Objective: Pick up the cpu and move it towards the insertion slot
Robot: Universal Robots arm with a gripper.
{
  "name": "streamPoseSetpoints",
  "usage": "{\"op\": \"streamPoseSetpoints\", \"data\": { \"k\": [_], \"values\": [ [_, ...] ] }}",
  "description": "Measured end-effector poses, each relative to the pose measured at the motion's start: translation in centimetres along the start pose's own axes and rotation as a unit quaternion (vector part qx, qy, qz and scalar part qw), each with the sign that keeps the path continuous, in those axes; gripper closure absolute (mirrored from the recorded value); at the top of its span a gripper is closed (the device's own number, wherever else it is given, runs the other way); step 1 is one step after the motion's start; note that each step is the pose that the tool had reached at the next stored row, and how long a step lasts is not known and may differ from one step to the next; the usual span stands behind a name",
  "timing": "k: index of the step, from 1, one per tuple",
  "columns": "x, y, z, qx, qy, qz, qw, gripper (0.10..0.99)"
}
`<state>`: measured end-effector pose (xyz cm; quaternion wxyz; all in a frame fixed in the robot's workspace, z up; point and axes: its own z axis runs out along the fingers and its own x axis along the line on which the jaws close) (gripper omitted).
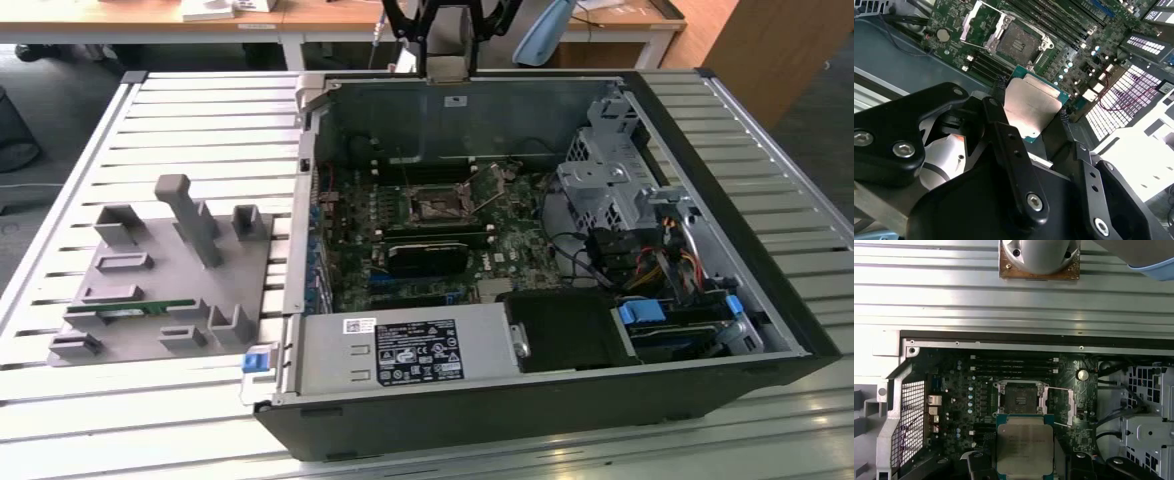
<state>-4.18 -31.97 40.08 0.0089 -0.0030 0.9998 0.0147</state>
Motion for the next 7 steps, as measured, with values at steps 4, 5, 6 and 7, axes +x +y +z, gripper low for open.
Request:
{"op": "streamPoseSetpoints", "data": {
  "k": [4,5,6,7],
  "values": [
    [-0.09,0.0,0.01,0.0,-0.0011,0.0,1.0,0.545],
    [-0.09,0.0,0.01,0.0,-0.0011,0.0,1.0,0.545],
    [-0.09,0.0,0.01,-0.0001,-0.0012,0.0,1.0,0.545],
    [-0.09,0.0,0.01,0.0,-0.0012,0.0,1.0,0.545]
  ]
}}
